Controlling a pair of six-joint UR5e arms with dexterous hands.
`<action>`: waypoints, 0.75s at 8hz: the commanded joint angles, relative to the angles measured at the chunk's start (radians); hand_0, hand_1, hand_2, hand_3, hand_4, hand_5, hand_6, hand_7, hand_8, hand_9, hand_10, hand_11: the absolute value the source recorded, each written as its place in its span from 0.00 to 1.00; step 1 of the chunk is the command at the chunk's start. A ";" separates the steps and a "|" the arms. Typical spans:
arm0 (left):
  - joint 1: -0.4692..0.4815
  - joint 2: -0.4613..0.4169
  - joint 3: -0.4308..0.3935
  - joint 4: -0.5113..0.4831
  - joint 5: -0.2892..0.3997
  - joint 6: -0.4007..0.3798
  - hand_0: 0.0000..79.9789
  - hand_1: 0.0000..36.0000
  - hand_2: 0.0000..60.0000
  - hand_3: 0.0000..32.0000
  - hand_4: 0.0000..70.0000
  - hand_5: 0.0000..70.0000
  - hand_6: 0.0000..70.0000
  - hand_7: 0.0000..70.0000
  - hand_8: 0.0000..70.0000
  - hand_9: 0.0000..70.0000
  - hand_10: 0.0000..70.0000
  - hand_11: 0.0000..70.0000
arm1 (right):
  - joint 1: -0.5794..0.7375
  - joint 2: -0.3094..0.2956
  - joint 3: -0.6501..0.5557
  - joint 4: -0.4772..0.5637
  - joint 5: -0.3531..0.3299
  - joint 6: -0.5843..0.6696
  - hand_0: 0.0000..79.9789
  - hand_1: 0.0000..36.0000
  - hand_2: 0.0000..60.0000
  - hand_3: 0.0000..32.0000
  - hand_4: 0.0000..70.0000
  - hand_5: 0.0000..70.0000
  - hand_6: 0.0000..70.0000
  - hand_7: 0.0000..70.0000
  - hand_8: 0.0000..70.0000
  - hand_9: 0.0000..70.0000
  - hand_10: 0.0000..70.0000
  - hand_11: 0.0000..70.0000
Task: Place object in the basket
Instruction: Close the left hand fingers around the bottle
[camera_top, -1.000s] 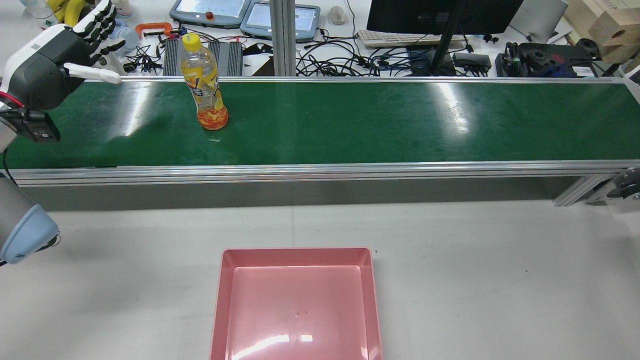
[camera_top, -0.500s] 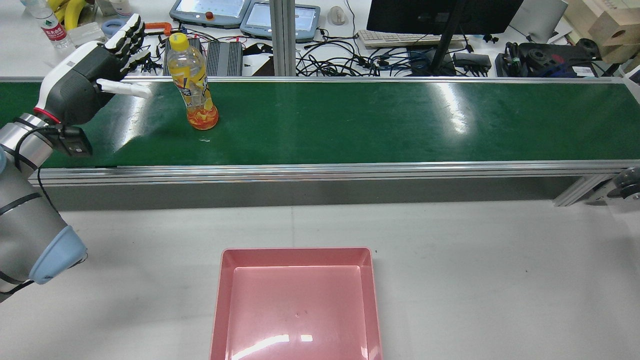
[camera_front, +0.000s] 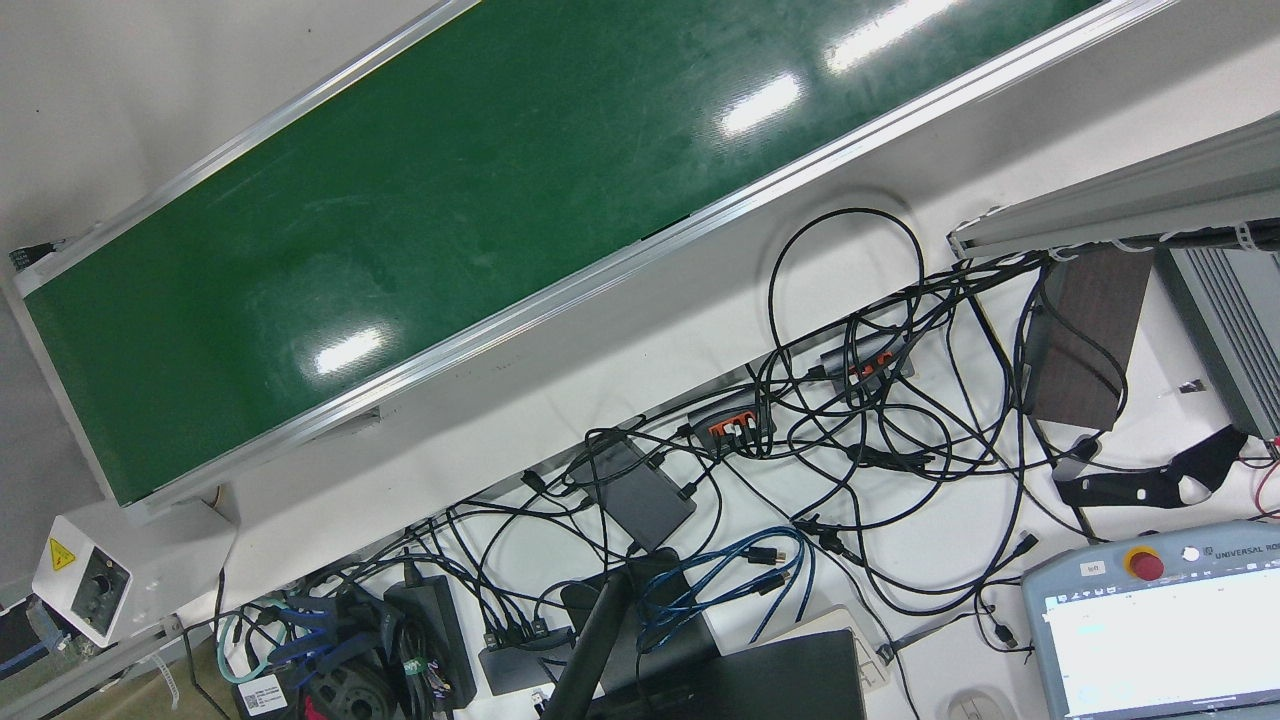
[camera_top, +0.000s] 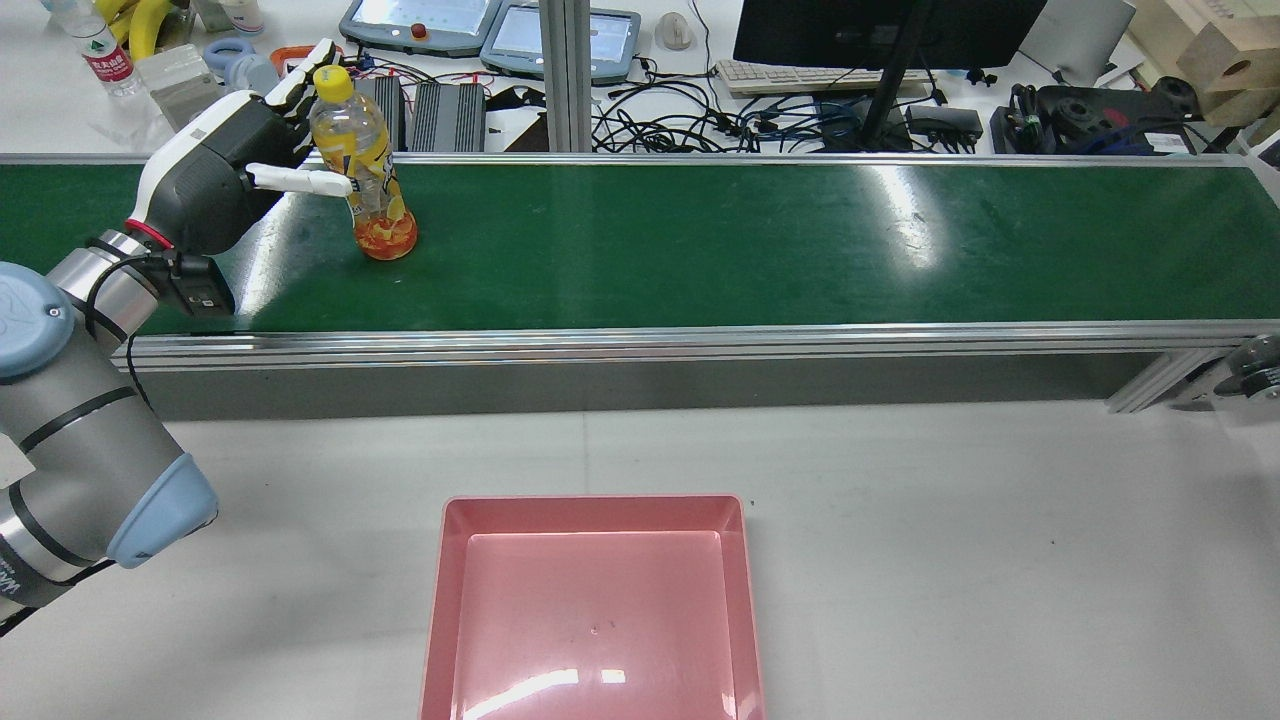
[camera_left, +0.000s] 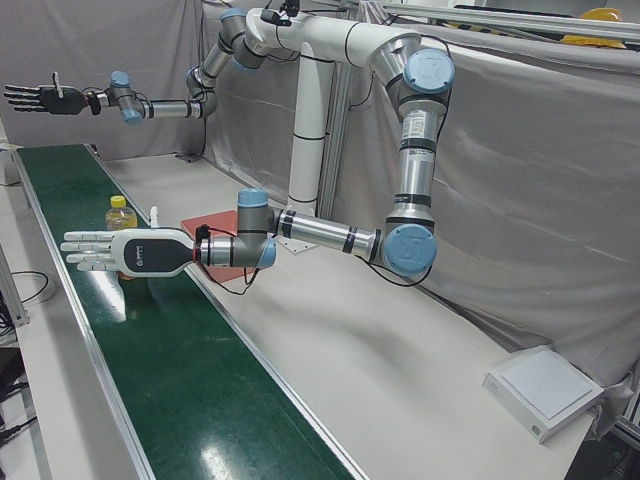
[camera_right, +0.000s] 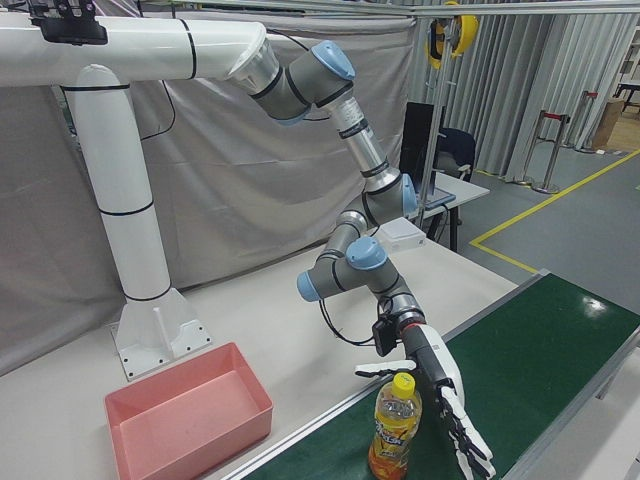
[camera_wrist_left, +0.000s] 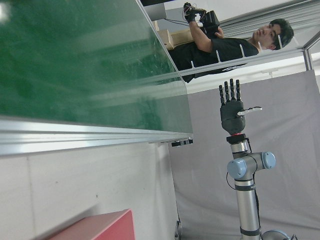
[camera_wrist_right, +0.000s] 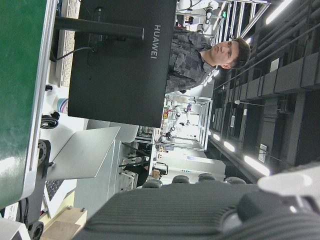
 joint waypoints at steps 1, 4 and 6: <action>0.002 -0.007 0.023 -0.025 0.004 -0.018 0.59 0.35 0.04 0.00 0.00 0.04 0.00 0.00 0.00 0.03 0.07 0.13 | 0.000 0.000 0.000 0.000 0.000 0.000 0.00 0.00 0.00 0.00 0.00 0.00 0.00 0.00 0.00 0.00 0.00 0.00; 0.002 -0.009 0.020 -0.023 0.006 -0.015 0.59 0.36 0.06 0.00 0.00 0.04 0.00 0.00 0.00 0.04 0.08 0.14 | 0.000 0.000 0.000 0.000 0.000 0.000 0.00 0.00 0.00 0.00 0.00 0.00 0.00 0.00 0.00 0.00 0.00 0.00; 0.000 -0.010 0.013 0.000 0.006 -0.020 0.59 0.50 0.50 0.00 0.17 0.17 0.00 0.07 0.11 0.18 0.20 0.32 | 0.000 0.000 0.000 0.000 0.000 0.000 0.00 0.00 0.00 0.00 0.00 0.00 0.00 0.00 0.00 0.00 0.00 0.00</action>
